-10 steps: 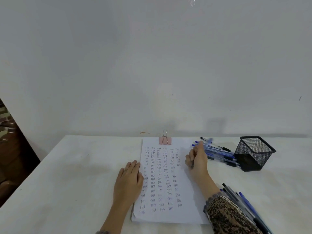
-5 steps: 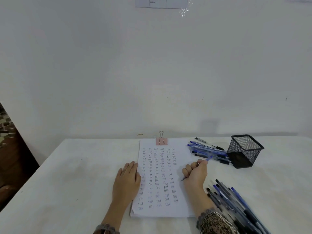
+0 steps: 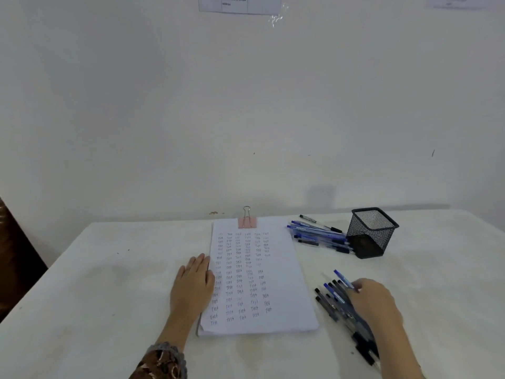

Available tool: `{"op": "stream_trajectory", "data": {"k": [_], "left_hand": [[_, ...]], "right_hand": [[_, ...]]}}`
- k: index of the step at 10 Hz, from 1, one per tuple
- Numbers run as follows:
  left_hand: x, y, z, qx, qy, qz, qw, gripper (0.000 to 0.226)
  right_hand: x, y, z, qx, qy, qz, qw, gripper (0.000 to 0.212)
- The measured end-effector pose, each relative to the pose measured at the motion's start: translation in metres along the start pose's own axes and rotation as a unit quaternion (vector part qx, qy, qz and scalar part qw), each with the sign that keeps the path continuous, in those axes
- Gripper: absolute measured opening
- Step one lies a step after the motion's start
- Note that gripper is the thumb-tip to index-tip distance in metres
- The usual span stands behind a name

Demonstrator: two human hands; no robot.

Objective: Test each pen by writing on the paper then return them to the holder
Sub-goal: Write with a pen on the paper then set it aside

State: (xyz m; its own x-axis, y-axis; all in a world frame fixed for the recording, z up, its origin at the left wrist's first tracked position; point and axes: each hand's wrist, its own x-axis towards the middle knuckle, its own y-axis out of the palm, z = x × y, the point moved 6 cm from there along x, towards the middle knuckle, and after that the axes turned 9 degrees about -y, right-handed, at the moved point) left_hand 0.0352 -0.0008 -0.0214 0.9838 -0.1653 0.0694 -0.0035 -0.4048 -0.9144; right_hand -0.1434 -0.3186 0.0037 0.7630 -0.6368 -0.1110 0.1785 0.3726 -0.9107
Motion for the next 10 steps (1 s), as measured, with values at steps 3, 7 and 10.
{"op": "stream_trajectory", "data": {"k": [3,7,10], "left_hand": [[-0.001,0.000,0.001,0.005,-0.002,-0.004,1.000,0.048],[0.001,0.001,0.002,0.017,0.004,-0.013,1.000,0.048],[0.004,0.004,0.004,0.021,-0.003,-0.004,1.000,0.071]], "right_hand": [[0.006,-0.016,-0.008,0.034,0.004,0.031,0.999,0.030],[0.093,-0.007,0.096,-0.068,-0.224,-0.057,0.971,0.026],[0.104,0.002,0.093,-0.149,-0.247,-0.085,0.954,0.026]]}}
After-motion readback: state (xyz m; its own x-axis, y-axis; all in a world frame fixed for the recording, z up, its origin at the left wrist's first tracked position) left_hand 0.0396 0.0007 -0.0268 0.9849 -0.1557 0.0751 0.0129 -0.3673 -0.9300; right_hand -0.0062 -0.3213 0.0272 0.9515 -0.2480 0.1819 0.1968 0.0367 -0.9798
